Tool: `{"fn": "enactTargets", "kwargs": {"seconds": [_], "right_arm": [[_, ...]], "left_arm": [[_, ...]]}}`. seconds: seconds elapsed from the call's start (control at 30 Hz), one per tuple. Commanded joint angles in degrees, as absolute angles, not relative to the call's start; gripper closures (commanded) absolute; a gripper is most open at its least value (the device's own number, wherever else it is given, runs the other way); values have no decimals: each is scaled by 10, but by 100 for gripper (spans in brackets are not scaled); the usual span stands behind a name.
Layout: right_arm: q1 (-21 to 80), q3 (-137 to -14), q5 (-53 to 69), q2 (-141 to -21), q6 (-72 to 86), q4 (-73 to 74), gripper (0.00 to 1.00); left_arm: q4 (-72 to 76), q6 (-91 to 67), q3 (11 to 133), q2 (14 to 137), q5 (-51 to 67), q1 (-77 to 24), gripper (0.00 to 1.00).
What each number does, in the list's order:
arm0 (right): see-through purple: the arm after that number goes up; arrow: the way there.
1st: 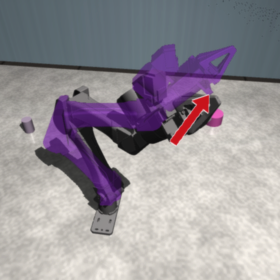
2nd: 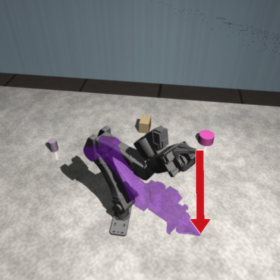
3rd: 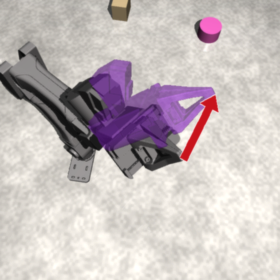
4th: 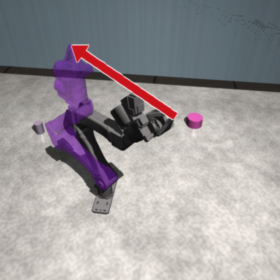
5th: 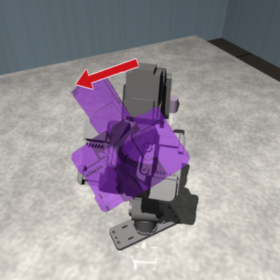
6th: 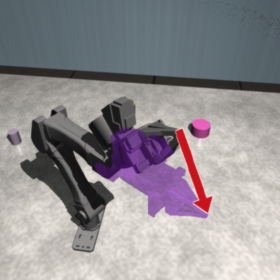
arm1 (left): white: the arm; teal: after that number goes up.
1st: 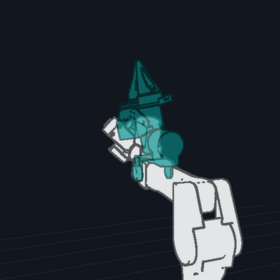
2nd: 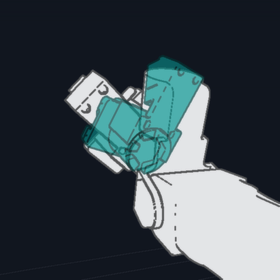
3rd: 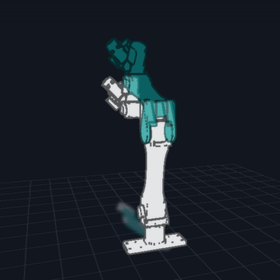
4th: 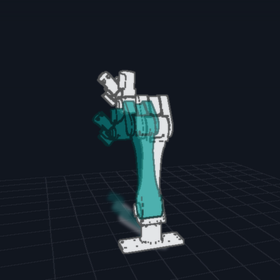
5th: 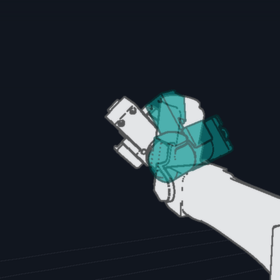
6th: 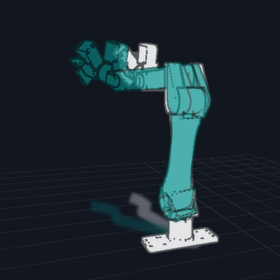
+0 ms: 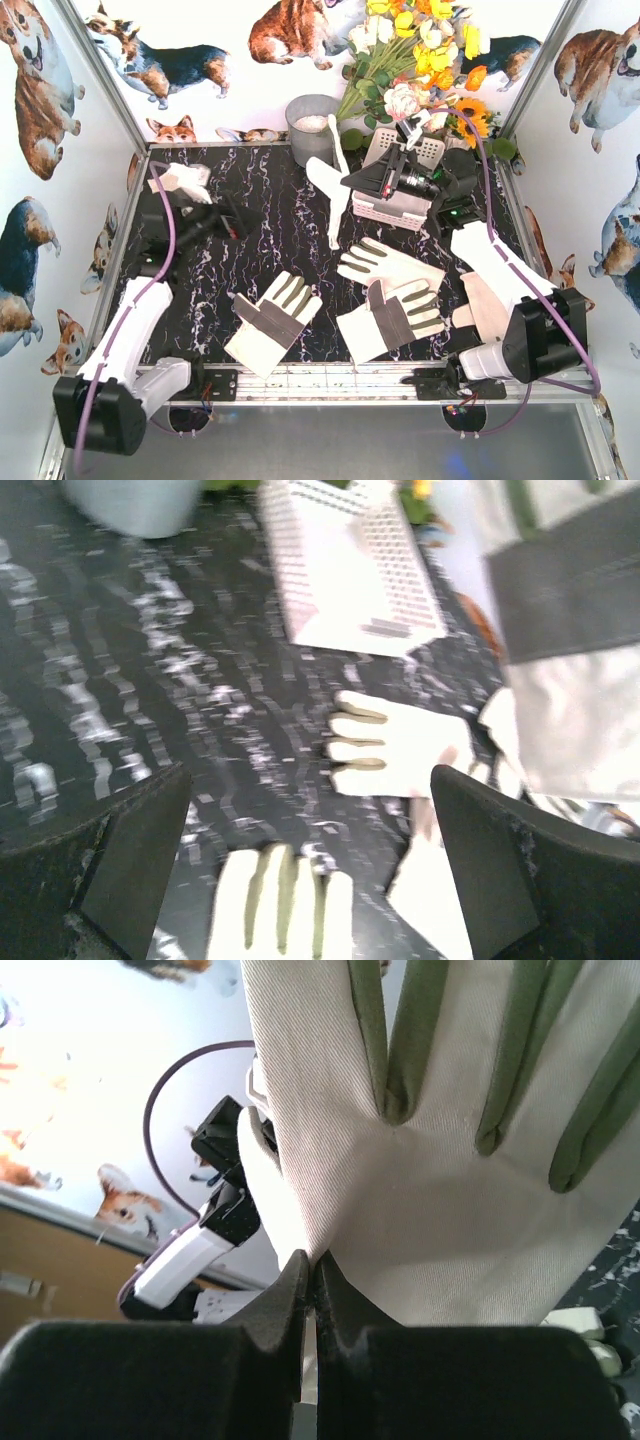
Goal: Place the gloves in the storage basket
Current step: Pick up the glove from the center of the board.
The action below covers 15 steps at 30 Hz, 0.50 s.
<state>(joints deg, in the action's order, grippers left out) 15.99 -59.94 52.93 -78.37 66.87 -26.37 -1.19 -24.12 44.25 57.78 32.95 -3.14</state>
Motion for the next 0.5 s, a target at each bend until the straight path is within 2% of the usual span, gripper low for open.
{"fn": "enactTargets", "kwargs": {"seconds": [0.0,0.2,0.33,0.47], "right_arm": [[175,-640,590,-760,702,-349,100],[212,-658,639,-730,707,-324,100],[236,-671,651,-708,734,-350,100],[248,-671,666,-686,748,-362,100]], "left_arm": [[89,-338,439,542,328,-110,0],[235,-457,383,516,273,-216,0],[260,-466,393,517,219,-290,0],[324,-489,410,544,215,-334,0]]}}
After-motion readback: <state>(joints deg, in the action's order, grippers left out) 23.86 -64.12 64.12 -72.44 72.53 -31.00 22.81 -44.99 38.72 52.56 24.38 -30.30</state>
